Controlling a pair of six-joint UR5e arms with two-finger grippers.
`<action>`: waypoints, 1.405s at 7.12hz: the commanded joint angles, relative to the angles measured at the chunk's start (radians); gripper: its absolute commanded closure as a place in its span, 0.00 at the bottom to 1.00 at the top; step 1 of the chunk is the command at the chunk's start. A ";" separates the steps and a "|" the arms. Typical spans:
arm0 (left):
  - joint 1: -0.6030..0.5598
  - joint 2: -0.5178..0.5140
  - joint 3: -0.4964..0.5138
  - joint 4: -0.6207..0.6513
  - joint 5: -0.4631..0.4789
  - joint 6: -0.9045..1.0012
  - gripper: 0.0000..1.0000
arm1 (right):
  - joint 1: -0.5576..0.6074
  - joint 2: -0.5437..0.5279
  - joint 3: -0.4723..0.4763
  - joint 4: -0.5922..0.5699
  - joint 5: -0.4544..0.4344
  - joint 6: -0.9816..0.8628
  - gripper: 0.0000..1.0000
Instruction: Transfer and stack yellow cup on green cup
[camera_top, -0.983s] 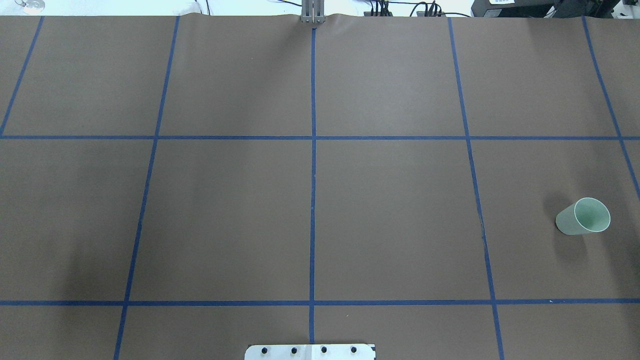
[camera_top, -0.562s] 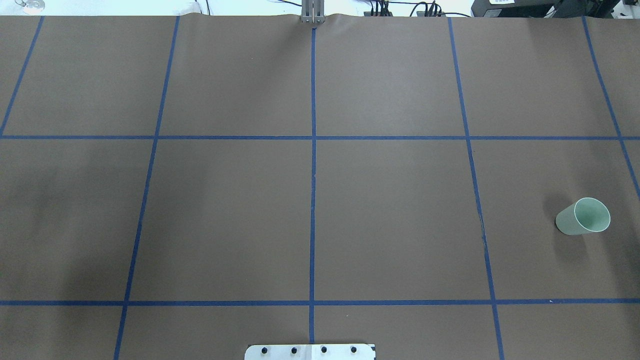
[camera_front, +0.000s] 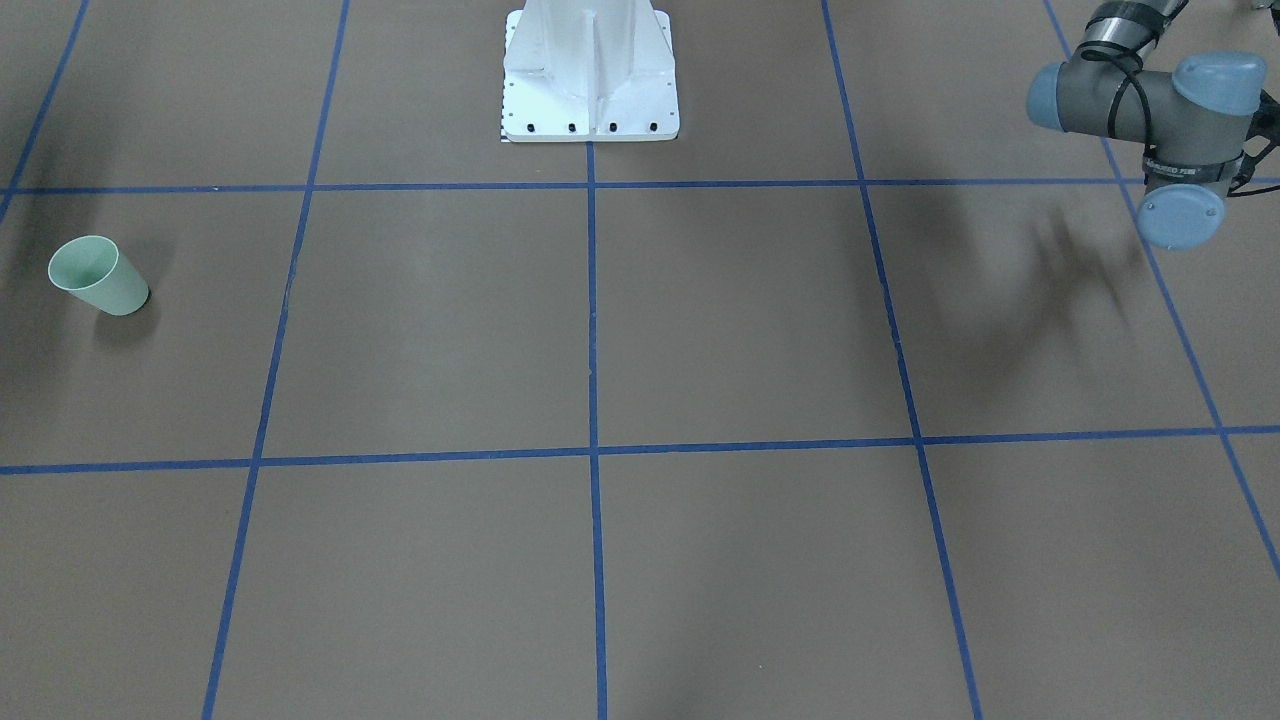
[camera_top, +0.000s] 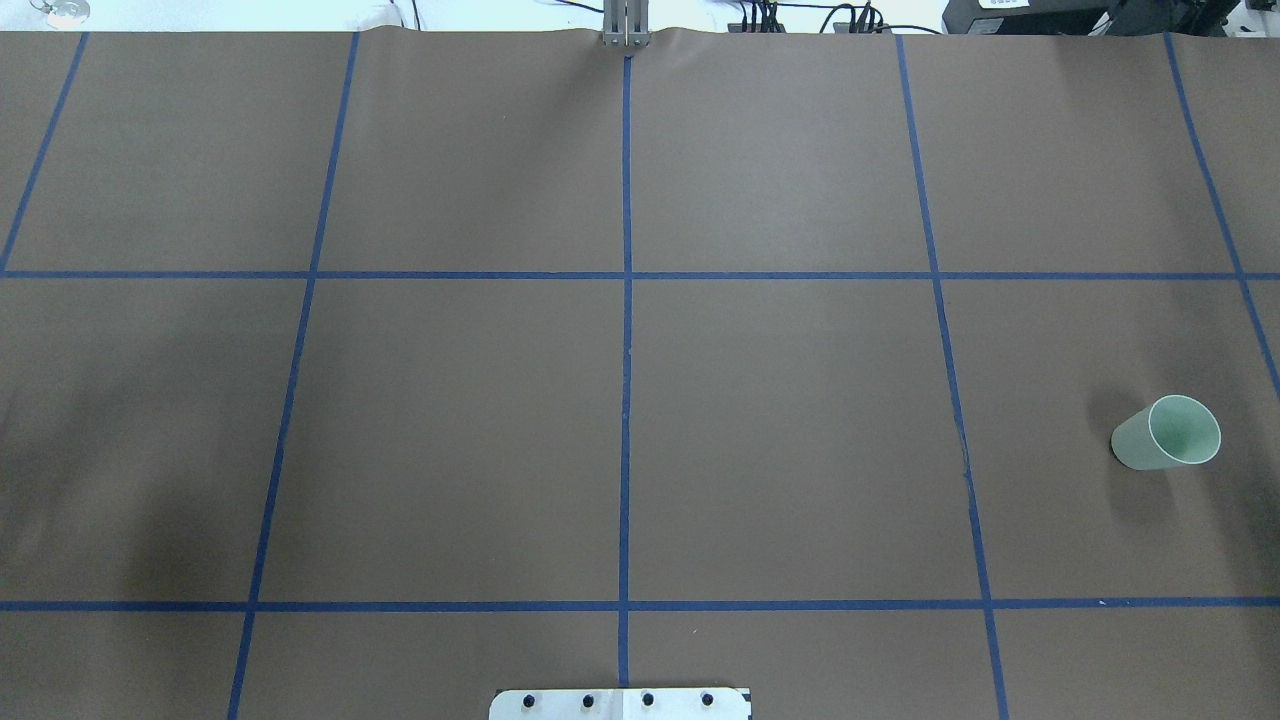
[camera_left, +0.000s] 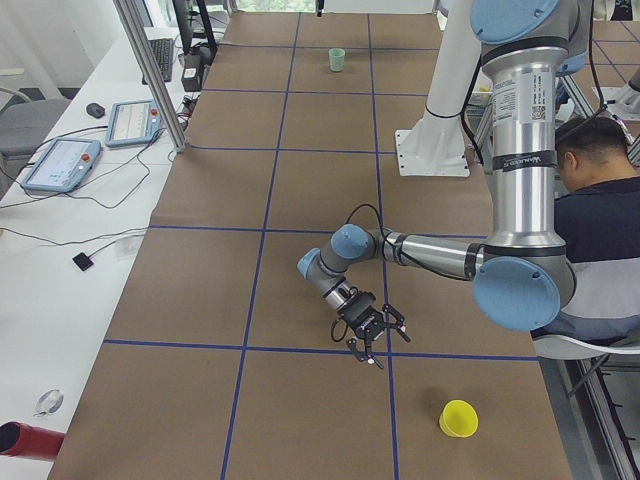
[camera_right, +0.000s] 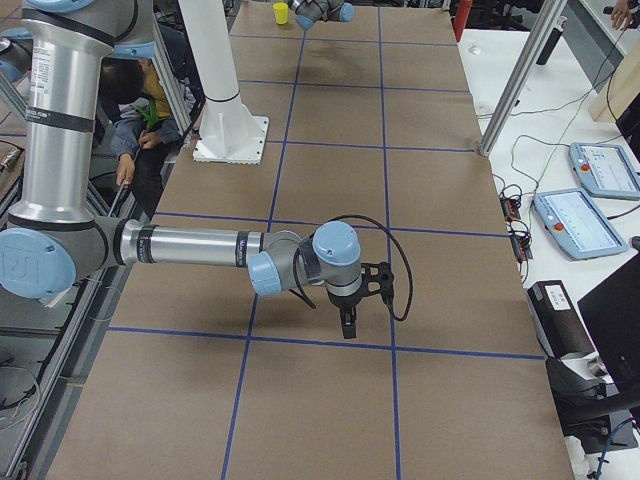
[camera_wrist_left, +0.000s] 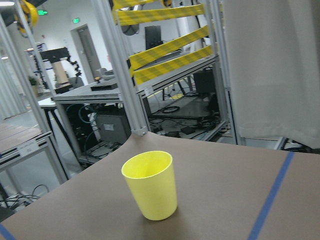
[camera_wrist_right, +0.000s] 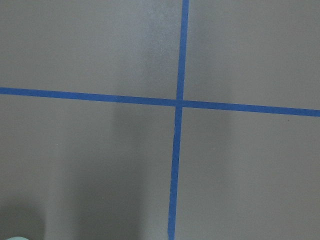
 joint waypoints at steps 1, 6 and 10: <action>-0.001 0.047 0.060 -0.027 -0.102 -0.022 0.00 | -0.022 0.001 0.000 0.026 -0.001 0.001 0.00; 0.002 0.167 0.072 -0.205 -0.107 -0.118 0.00 | -0.049 0.004 -0.002 0.054 -0.001 0.001 0.00; 0.009 0.165 0.168 -0.326 -0.103 -0.160 0.00 | -0.054 0.004 -0.003 0.054 -0.002 0.001 0.00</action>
